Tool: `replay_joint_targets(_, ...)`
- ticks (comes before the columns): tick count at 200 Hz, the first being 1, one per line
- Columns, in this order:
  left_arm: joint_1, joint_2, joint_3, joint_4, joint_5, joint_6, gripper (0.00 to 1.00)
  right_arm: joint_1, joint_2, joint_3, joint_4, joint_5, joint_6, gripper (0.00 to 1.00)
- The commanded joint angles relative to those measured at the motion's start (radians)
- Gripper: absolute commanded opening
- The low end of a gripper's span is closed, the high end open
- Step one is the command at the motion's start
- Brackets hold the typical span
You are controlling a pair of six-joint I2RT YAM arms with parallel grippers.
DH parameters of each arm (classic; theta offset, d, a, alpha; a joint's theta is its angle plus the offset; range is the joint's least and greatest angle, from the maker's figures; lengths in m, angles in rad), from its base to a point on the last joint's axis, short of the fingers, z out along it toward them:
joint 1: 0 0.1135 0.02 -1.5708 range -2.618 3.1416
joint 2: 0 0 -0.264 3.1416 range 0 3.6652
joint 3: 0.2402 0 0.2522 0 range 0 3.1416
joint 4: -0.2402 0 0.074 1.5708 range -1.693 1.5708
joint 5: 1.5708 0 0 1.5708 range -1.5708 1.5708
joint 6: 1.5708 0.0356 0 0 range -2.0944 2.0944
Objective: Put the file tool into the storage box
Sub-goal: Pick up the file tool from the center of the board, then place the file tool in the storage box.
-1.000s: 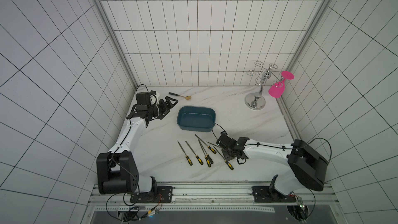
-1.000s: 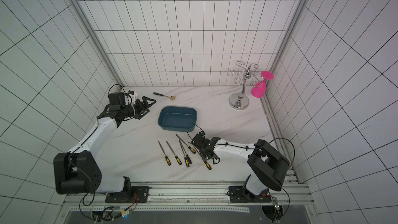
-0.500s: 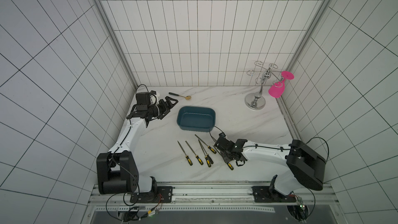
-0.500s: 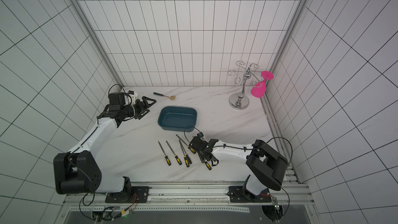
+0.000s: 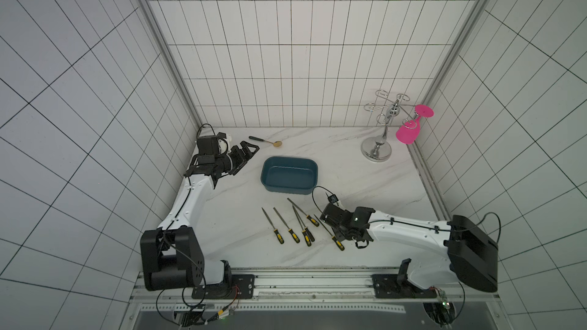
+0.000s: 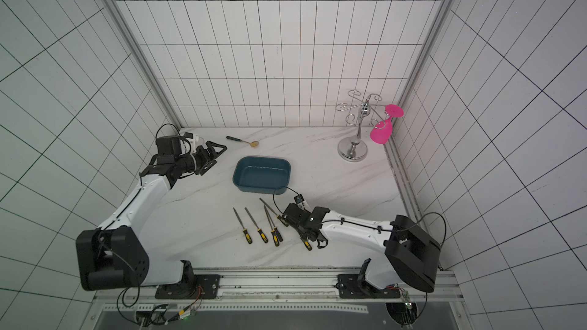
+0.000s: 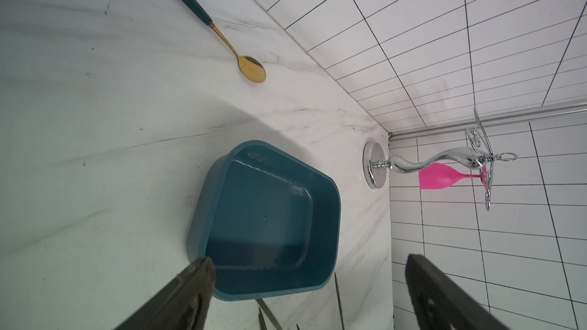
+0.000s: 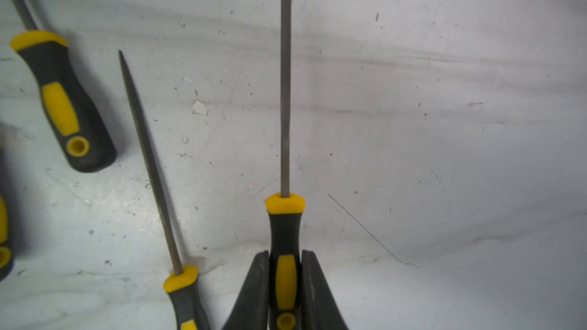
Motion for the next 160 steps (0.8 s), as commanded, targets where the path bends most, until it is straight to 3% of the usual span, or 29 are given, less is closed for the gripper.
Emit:
replay_joint_targets(1,-0.007,-0.038,0.027,-0.026,-0.062,0.046,0.98,0.008,-0.104,0.016,-0.028,0.032,0.000,0.00)
replay_joint_targets(54,-0.142,-0.097,0.060,-0.105,-0.178,0.168,0.98,0.001,-0.267,0.145,-0.082,0.061,-0.141,0.00)
replay_joint_targets(84,-0.110,-0.152,0.041,-0.081,-0.213,0.167,0.98,-0.035,-0.250,0.254,-0.120,0.044,-0.249,0.00)
replay_joint_targets(120,-0.004,-0.205,-0.046,0.060,-0.170,0.082,0.98,-0.090,-0.165,0.379,-0.097,-0.028,-0.371,0.00)
replay_joint_targets(160,0.016,-0.212,-0.037,0.044,-0.183,0.096,0.98,-0.184,-0.022,0.476,-0.011,-0.219,-0.548,0.00)
